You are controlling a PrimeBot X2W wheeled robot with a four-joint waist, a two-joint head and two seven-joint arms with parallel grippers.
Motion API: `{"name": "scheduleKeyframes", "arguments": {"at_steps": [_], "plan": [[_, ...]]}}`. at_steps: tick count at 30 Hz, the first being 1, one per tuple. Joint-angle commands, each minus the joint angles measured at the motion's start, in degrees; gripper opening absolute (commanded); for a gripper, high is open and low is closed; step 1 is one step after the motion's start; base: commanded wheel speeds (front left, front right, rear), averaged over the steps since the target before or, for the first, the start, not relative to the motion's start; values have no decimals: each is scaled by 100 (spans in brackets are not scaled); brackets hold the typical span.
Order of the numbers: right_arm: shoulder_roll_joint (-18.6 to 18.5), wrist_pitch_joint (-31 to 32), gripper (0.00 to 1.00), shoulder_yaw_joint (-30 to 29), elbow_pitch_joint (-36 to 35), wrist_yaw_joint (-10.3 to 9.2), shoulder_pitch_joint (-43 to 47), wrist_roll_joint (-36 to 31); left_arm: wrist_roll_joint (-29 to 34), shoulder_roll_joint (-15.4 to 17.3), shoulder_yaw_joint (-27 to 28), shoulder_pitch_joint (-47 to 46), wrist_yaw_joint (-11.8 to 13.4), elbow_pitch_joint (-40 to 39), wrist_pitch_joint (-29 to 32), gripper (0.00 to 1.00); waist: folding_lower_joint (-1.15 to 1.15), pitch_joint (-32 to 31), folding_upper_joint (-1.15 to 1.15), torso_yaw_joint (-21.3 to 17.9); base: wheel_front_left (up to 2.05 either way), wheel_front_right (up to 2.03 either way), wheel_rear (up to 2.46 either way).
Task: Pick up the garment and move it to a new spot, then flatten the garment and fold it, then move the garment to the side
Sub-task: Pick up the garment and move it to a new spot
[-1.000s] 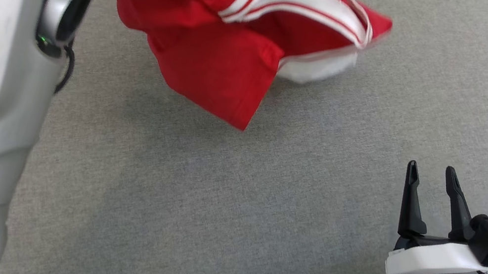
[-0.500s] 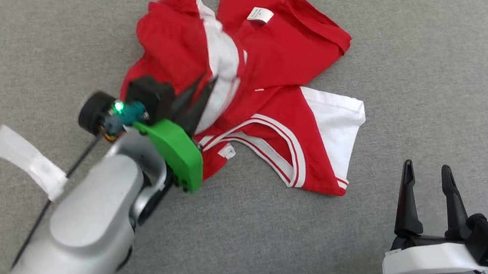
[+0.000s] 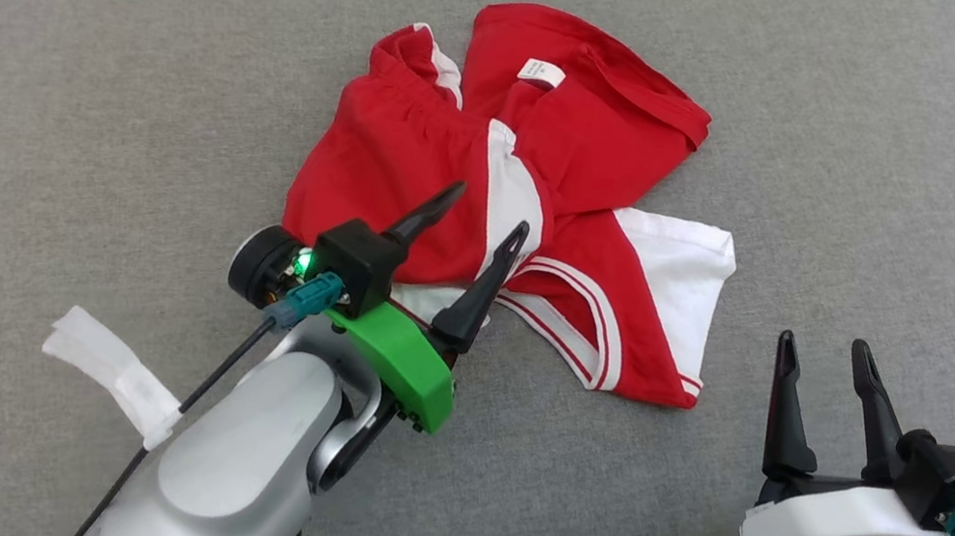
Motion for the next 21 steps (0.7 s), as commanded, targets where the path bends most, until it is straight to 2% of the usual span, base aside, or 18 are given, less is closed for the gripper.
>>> {"name": "scheduleKeyframes", "arguments": {"at_steps": [1,12,21], "plan": [[-3,-19,100,2,23,0,109,-47,-20,19,88,-17,70,-70,-54,100,0,-210,0,197,0,0,0],[-5,-18,100,24,9,0,365,-147,209,529,1205,757,492,-1118,-113,100,0,-675,0,863,0,0,0],[-4,-19,100,35,-27,0,453,-230,407,966,2087,1605,609,-1700,-107,100,0,-798,0,1261,0,0,0]]}}
